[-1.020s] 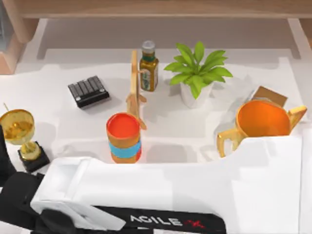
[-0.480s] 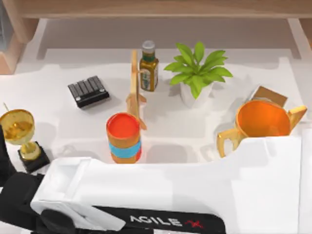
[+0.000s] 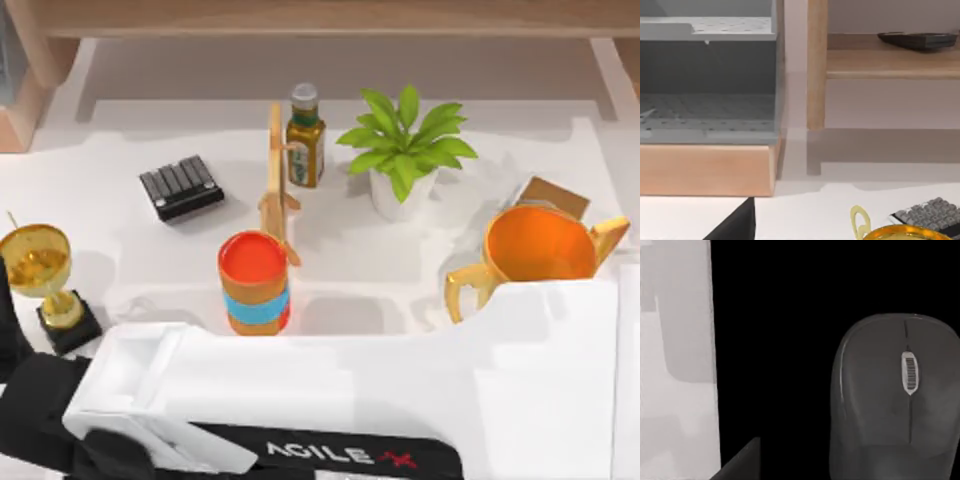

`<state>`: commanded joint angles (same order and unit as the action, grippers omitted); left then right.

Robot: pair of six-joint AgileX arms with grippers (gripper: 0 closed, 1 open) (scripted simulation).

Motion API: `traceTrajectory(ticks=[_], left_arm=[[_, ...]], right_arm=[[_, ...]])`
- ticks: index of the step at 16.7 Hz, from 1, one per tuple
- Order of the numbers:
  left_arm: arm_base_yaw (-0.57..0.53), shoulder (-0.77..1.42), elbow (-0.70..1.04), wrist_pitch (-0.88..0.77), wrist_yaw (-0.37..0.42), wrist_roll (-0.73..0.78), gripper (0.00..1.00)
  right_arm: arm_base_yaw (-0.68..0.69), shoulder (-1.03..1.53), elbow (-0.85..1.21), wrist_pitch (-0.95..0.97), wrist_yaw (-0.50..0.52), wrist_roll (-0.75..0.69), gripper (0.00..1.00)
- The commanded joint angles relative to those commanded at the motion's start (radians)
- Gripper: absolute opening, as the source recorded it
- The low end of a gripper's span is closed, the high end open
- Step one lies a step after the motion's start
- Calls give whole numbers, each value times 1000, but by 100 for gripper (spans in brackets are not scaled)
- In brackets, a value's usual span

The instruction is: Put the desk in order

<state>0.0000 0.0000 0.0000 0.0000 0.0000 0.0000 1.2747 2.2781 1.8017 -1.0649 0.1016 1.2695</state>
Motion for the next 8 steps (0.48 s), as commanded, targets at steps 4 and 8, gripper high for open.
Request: traceTrajectory(ticks=[4,8], left_arm=[[0,0,0,0,0,0,100],[0,0,0,0,0,0,100]], right_arm=[[-73,-55,-41,59,-9,5,100],[-249,-181,-145,222,-40,18,100]])
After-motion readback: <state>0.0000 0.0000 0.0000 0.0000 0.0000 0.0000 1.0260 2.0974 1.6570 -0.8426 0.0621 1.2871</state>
